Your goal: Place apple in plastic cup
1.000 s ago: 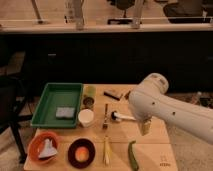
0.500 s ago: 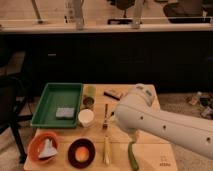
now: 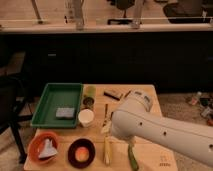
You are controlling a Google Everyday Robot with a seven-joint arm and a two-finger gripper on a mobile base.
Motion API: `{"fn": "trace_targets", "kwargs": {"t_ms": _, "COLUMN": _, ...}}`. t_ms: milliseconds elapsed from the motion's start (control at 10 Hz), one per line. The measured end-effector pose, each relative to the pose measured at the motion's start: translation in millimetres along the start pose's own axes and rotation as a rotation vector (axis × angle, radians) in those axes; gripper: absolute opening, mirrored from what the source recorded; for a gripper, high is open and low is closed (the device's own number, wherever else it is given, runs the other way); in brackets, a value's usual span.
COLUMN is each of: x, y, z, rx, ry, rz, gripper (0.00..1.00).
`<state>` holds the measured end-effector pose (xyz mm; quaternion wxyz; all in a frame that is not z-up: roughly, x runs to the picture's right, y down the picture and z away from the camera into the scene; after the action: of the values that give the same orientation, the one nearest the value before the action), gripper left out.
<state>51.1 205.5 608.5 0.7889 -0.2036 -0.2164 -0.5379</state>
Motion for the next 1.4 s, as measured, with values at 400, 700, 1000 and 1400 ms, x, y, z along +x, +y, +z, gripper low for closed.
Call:
{"fn": "trace_targets", "kwargs": {"t_ms": 400, "x": 4, "y": -22, "z": 15, "rx": -0.023, "ry": -0.038, "rz": -0.07, "gripper": 0.8}}
{"fn": "trace_targets", "kwargs": {"t_ms": 700, "x": 6, "y": -76, "z": 39, "rx": -0.046, "ry": -0.093, "rz": -0.157, "gripper": 0.8}}
{"fn": "trace_targets", "kwargs": {"t_ms": 1000, "x": 0, "y": -114, "z": 65, "rx": -0.071, "ry": -0.154, "rz": -0.231, "gripper": 0.8}}
{"fn": "trace_targets", "kwargs": {"t_ms": 1400, "x": -16, "y": -139, "z": 83, "rx": -0.1, "ry": -0.175, "rz": -0.248, "gripper": 0.8}}
